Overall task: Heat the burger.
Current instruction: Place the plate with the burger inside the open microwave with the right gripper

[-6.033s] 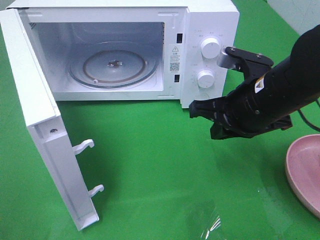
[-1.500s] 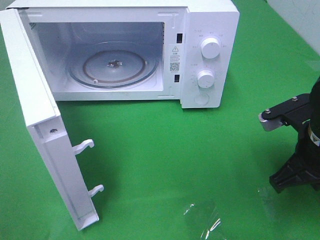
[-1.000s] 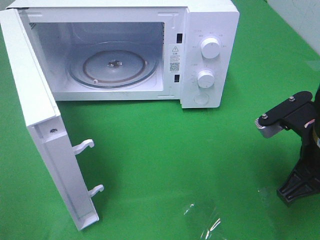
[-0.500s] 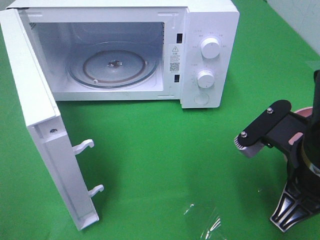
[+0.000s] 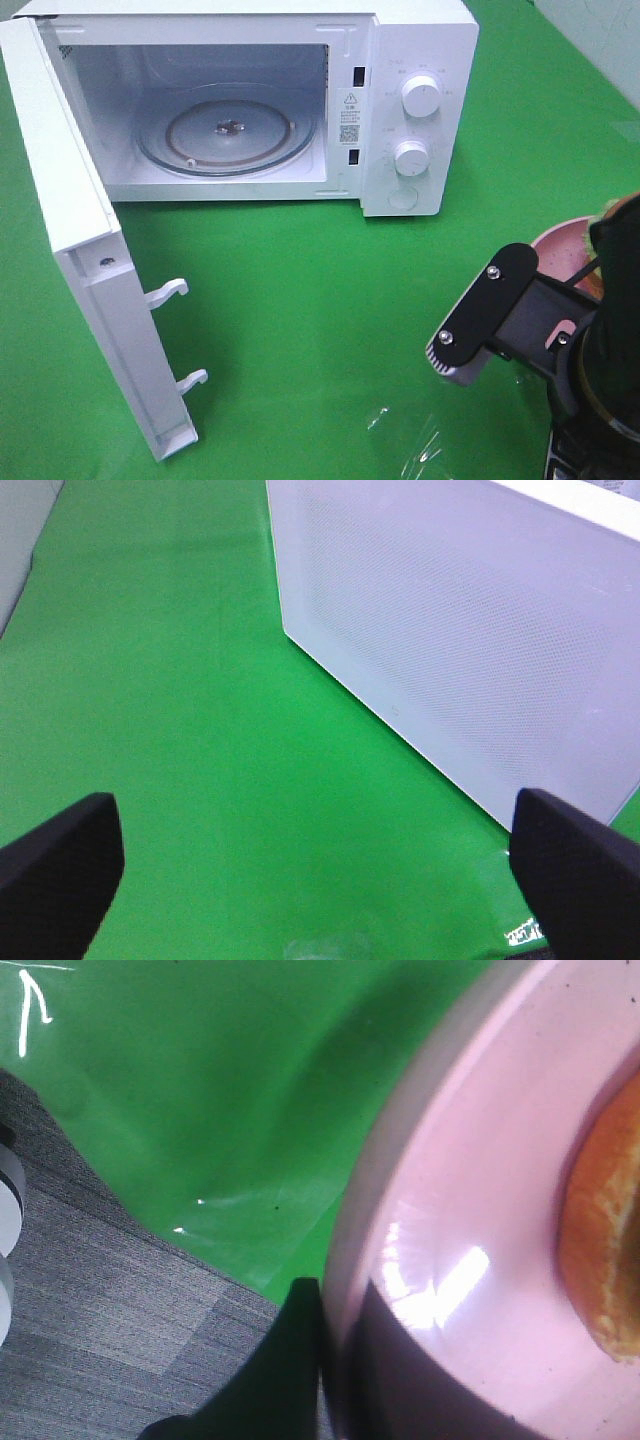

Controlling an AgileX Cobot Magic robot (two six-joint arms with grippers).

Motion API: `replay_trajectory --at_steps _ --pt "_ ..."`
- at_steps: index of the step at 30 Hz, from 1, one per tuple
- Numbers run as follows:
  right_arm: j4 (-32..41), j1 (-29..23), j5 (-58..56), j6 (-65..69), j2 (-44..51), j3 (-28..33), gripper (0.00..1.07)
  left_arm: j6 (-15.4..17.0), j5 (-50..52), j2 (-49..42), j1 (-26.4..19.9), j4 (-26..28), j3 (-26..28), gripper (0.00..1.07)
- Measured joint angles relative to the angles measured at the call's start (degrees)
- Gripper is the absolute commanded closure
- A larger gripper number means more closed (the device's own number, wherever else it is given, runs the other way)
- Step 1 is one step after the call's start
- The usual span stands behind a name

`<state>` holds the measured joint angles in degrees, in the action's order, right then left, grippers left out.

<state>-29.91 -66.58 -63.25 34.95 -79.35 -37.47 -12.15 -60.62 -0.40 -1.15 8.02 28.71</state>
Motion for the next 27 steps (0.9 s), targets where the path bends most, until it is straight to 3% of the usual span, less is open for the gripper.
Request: replay_trajectory --at_steps 10,27 --pt "1.26 -6.93 -0.74 0.17 0.0 0.0 1.07 0.0 0.0 0.0 0.0 0.0 0.0 0.09" --pt "-5.16 -6.99 0.86 -6.47 0.0 0.0 1.07 0.0 0.0 0.0 0.0 0.0 0.0 0.09"
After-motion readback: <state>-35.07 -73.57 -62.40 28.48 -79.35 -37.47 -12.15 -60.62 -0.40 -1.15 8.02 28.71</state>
